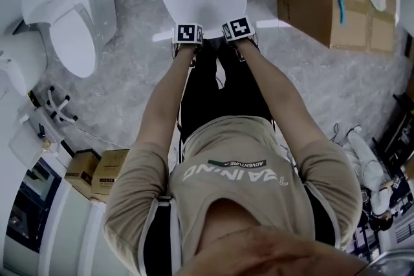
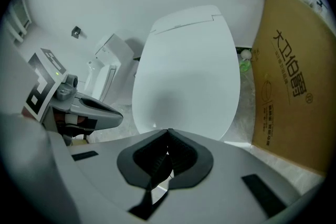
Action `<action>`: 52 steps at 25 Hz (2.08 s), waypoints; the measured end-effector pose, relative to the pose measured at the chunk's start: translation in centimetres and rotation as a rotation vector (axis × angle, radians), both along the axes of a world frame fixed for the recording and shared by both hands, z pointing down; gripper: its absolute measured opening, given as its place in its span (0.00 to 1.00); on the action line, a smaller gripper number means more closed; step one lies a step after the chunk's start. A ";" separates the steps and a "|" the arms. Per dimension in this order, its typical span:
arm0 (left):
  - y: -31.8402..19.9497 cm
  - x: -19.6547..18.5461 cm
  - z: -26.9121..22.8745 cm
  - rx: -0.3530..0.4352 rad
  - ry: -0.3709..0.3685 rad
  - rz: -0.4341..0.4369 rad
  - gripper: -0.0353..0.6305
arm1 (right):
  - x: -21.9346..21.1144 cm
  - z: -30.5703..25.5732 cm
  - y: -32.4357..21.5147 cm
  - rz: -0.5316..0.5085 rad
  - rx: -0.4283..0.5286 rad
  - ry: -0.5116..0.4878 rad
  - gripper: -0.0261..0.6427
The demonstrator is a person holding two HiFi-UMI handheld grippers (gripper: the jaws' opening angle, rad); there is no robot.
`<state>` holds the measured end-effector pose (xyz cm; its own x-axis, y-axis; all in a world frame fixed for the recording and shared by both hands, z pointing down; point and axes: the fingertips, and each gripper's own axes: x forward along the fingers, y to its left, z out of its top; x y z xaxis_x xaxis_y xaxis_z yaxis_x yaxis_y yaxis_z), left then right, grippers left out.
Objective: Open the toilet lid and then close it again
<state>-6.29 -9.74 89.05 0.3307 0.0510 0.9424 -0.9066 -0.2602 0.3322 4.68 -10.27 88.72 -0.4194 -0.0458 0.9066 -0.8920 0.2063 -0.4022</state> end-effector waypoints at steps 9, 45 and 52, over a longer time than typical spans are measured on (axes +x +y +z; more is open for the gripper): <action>-4.0 -0.9 -9.2 0.129 0.036 0.005 0.06 | -0.6 -8.8 -4.7 0.007 0.140 -0.034 0.06; -24.2 -3.5 -53.9 1.201 0.271 -0.105 0.06 | 0.8 -52.6 -21.2 0.023 1.090 -0.172 0.06; -23.3 -1.5 -59.9 1.370 0.235 -0.004 0.06 | 0.7 -59.1 -20.3 0.062 1.229 -0.234 0.06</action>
